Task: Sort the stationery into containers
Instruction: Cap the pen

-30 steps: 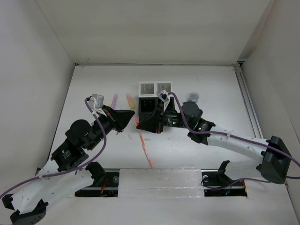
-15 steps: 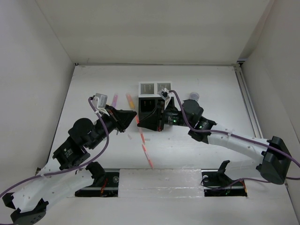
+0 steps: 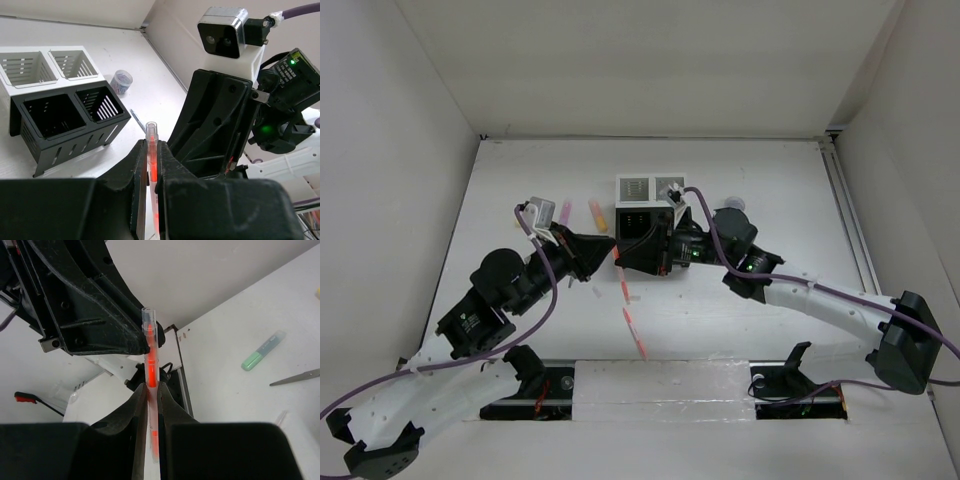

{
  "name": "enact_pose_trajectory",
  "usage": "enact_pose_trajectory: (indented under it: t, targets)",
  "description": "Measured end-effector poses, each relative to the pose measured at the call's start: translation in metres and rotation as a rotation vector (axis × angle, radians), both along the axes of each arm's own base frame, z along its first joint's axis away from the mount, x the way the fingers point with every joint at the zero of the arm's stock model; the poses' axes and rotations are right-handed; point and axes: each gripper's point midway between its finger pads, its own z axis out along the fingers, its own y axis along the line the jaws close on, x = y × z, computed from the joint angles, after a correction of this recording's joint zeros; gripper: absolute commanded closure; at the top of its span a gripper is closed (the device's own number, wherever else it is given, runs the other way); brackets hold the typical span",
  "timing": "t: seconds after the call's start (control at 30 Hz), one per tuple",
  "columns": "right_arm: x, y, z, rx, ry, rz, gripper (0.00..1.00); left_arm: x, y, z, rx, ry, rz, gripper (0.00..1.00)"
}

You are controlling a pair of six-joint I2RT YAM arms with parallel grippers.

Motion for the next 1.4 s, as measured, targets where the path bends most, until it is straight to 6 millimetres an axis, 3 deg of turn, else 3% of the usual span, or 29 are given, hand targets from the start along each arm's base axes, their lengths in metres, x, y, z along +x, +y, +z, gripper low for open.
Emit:
enact_pose_trajectory:
  t: [0.9,1.4]
  targets:
    - [0.004,-0.010,0.033,0.156,0.069,0.060,1.00,0.001,-0.005,0.026,-0.128,-0.058,-0.008,1.00]
    - [0.005,-0.006,0.032,0.197,0.100,0.061,1.00,0.004,-0.003,0.024,-0.171,-0.047,0.014,1.00]
